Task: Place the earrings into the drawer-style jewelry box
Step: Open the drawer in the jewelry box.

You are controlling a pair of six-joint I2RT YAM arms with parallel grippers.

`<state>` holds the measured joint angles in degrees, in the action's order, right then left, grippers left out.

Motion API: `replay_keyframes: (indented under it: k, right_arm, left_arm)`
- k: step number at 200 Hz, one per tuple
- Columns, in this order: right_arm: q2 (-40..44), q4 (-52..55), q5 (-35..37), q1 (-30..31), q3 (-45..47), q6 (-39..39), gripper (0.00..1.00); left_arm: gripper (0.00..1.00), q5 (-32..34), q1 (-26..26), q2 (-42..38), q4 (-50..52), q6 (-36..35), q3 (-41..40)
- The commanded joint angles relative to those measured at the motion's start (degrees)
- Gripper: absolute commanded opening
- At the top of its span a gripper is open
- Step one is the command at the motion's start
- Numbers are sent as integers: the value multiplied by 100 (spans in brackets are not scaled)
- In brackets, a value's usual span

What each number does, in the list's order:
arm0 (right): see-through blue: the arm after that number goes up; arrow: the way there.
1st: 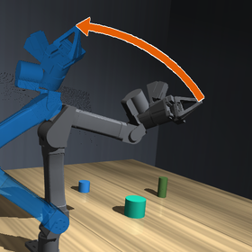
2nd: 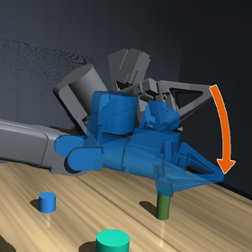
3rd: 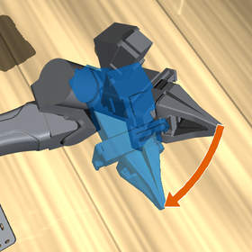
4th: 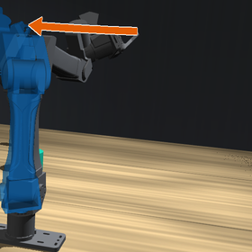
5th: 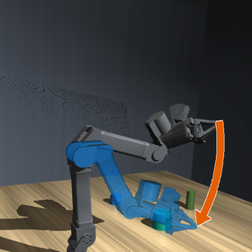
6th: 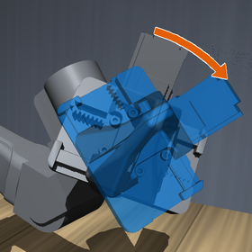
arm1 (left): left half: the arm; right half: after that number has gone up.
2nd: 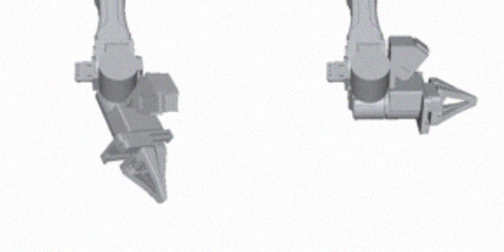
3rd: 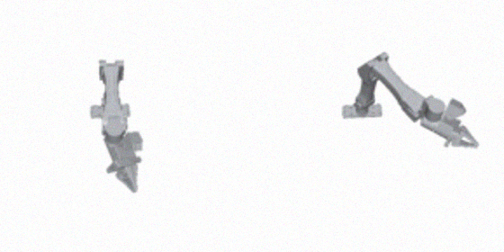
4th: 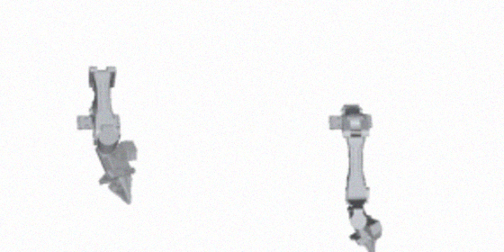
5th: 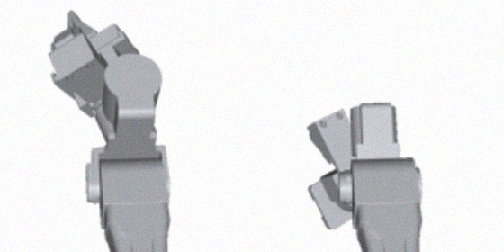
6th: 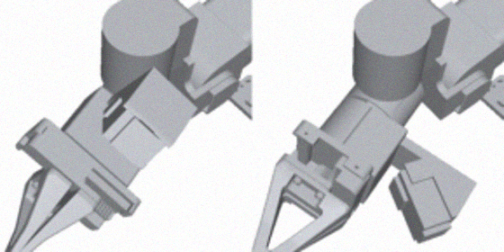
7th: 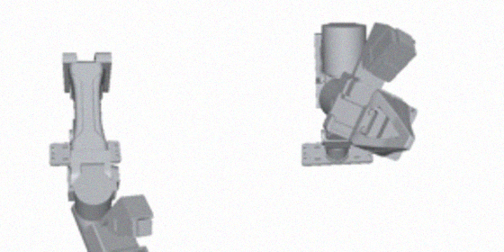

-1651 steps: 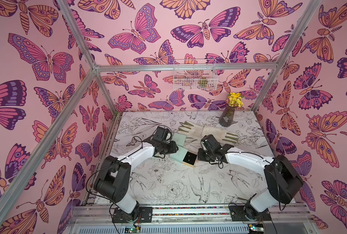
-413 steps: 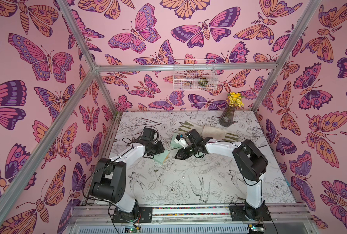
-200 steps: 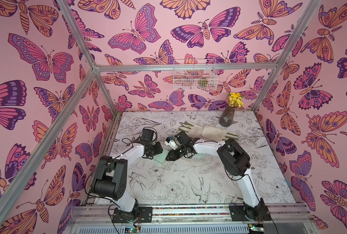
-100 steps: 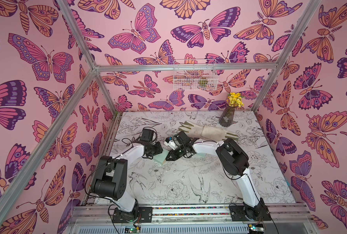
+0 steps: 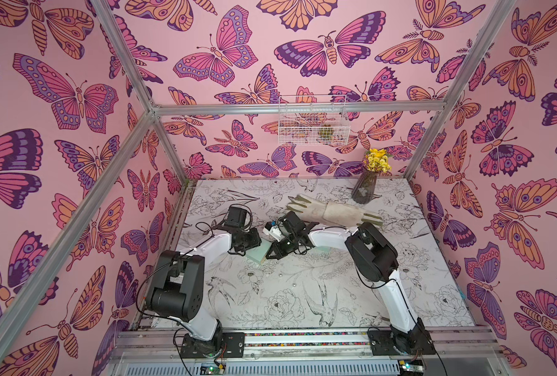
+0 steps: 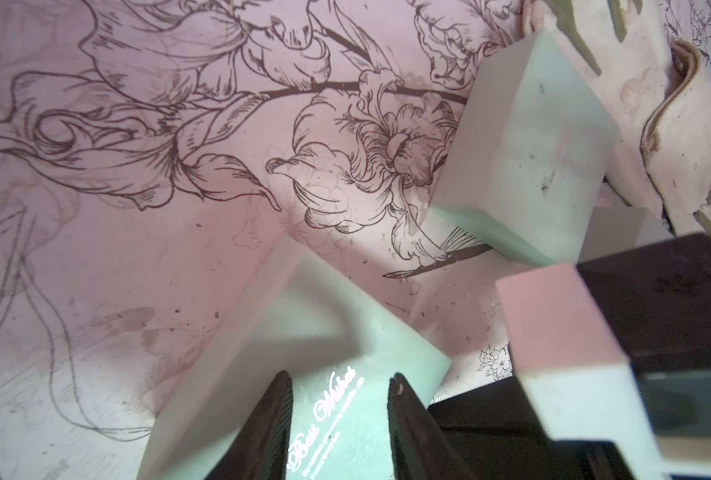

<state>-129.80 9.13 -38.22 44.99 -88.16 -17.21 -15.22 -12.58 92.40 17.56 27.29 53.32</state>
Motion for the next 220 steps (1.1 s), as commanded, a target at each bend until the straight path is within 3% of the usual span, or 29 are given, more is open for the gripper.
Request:
replay_keyframes:
  k: [1,220]
  right_arm:
    - [128,-272,-112,40,51,-108,0]
    - [1108,-191,614,-335,1803,342,0]
  left_arm:
    - [41,-29,19,205,142,-4,-190]
    - [41,345,60,519,344,32,-103]
